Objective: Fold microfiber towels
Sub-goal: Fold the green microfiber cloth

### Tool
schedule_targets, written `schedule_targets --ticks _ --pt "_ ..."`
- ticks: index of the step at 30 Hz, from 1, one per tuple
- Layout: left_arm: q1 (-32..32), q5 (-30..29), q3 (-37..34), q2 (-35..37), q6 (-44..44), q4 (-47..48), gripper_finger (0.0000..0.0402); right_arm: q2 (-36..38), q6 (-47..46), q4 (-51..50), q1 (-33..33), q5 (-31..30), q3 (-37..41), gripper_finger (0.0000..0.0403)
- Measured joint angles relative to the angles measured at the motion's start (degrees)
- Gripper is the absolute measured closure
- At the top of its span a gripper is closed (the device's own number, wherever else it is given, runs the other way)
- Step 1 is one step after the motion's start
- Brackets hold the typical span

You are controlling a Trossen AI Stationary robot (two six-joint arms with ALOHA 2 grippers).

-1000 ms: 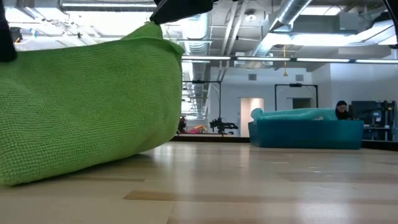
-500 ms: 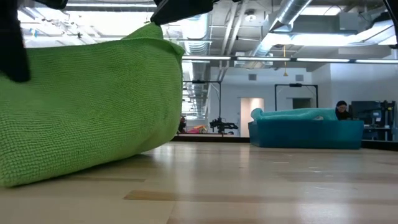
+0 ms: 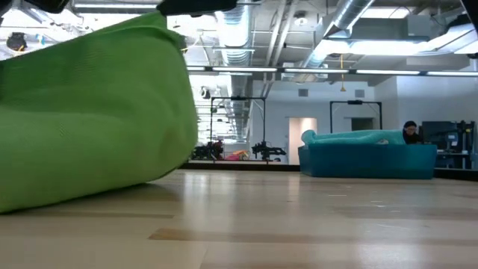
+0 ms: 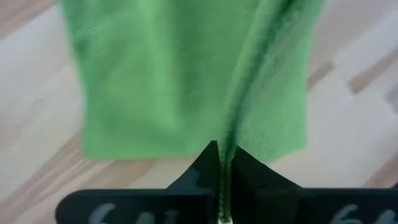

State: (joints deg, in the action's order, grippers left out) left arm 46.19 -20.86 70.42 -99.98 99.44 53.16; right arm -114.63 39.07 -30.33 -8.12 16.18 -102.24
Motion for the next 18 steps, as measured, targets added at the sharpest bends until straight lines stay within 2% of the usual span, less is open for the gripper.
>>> schedule_targets --ticks 4,8,12,14,18 --pt "-0.06 3.39 1.06 0.02 3.75 6.3 0.0401 -0.07 0.68 2.92 1.14 0.01 0.0 0.0401" --pt "0.11 5.39 1.26 0.09 7.33 8.51 0.0401 -0.24 2.89 4.3 1.83 0.16 0.0 0.0401" --pt "0.4 10.47 1.26 0.03 10.44 10.3 0.0401 -2.55 2.99 6.29 2.77 -0.1 0.18 0.04" --pt "0.38 10.8 1.25 0.04 12.09 11.95 0.0401 -4.85 2.99 10.14 3.1 -0.22 -0.19 0.04" --pt "0.16 10.15 1.14 0.04 11.41 12.16 0.0401 -6.62 2.99 10.79 3.69 -0.2 0.09 0.04"
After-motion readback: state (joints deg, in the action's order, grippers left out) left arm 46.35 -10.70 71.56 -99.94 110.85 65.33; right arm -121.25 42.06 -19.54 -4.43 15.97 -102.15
